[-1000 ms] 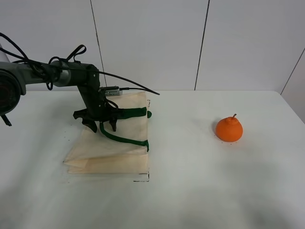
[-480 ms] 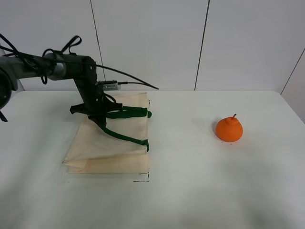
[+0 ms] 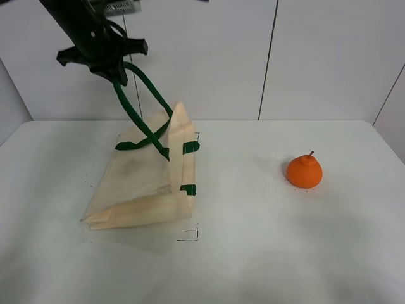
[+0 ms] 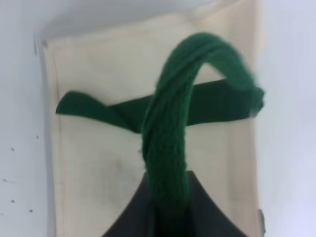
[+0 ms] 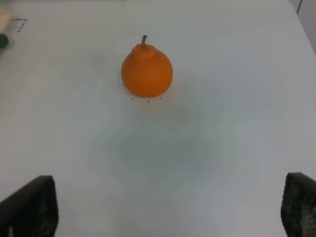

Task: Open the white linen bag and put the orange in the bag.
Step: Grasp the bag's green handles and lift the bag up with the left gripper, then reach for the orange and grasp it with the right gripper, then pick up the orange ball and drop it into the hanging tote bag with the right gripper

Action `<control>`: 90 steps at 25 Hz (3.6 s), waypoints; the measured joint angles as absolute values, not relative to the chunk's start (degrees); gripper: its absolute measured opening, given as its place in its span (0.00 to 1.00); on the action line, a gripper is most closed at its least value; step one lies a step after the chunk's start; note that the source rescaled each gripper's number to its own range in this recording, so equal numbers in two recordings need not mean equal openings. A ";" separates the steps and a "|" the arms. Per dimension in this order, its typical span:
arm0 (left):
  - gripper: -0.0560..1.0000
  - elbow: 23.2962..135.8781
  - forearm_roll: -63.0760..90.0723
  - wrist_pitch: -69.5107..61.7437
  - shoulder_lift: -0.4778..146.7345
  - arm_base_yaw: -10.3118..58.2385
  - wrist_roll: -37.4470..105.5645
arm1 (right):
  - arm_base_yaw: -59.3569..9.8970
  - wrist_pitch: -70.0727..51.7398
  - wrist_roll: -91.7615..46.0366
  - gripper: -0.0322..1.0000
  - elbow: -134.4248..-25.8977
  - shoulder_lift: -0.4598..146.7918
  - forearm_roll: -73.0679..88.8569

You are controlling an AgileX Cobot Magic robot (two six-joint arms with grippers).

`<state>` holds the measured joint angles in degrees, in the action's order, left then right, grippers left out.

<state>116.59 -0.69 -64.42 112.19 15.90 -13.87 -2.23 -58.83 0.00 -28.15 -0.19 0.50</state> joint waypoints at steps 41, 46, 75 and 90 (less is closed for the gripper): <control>0.05 122.64 0.00 -68.21 104.79 19.10 -10.65 | -2.23 -56.91 -4.91 1.00 -83.95 103.69 2.69; 0.05 122.64 0.00 -68.21 104.79 19.10 -10.65 | -2.23 -57.37 -4.91 1.00 -90.31 117.31 3.36; 0.05 122.64 0.00 -68.21 104.72 19.10 -10.65 | -10.41 -62.16 -10.69 0.04 -113.04 116.32 33.05; 0.05 122.64 -0.36 -68.26 104.68 19.10 -10.65 | -31.95 -47.03 -10.43 0.04 -113.38 131.06 39.58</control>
